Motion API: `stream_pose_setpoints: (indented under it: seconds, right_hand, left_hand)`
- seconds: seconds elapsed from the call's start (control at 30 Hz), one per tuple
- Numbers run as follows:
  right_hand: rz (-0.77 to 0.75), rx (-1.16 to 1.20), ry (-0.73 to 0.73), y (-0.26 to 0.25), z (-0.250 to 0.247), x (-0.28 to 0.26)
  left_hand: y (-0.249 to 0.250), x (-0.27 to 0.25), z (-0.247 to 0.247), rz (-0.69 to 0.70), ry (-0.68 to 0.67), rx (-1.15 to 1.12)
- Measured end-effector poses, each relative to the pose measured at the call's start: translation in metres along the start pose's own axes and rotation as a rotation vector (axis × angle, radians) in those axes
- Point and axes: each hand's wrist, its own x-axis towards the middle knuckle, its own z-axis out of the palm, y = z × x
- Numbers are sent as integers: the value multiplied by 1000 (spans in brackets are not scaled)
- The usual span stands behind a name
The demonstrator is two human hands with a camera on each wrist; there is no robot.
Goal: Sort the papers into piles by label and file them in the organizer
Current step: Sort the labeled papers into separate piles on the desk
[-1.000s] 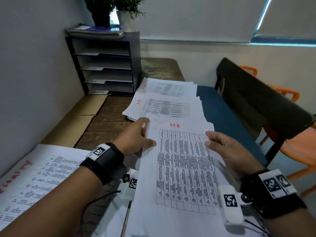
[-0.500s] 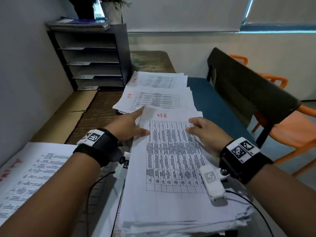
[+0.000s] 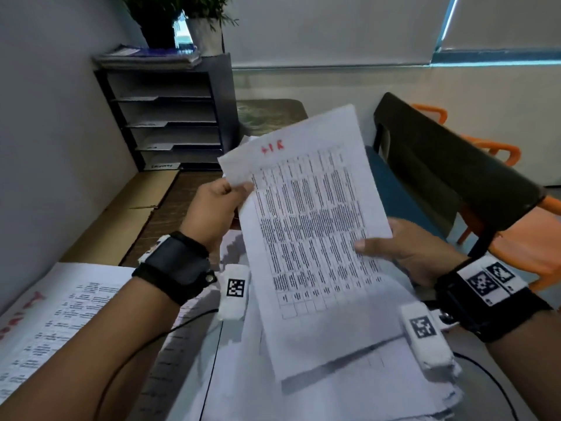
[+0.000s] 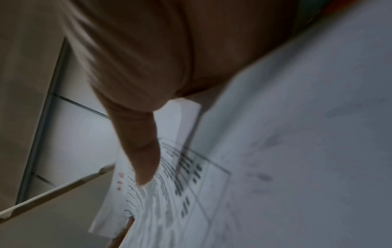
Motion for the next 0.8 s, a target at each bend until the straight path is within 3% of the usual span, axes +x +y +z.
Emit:
stream_pose_setpoints:
  seconds: [0.1,0.23,0.37,0.53,0.63,0.8]
  right_hand:
    - [58,38,-149,9,-2,-2]
    - [107,245,-6,27,-14,15]
    - [31,455,191,24,-4,30]
    - [102,407,209,-9,14,67]
    - [87,172,178,-18,6,99]
    - [109,-382,471,-18,-38,169]
  left_hand:
    - [-11,7,-4,-78,194,-161]
    - [-29,17,-22,-191,347,-300]
    - [-38,24,-25,-203,365,-388]
    - [-34,20,-10,-130,308,-444]
    - [-31,20,-7,-90,256,-446]
    - [-40,25,-18,-187,34,-111]
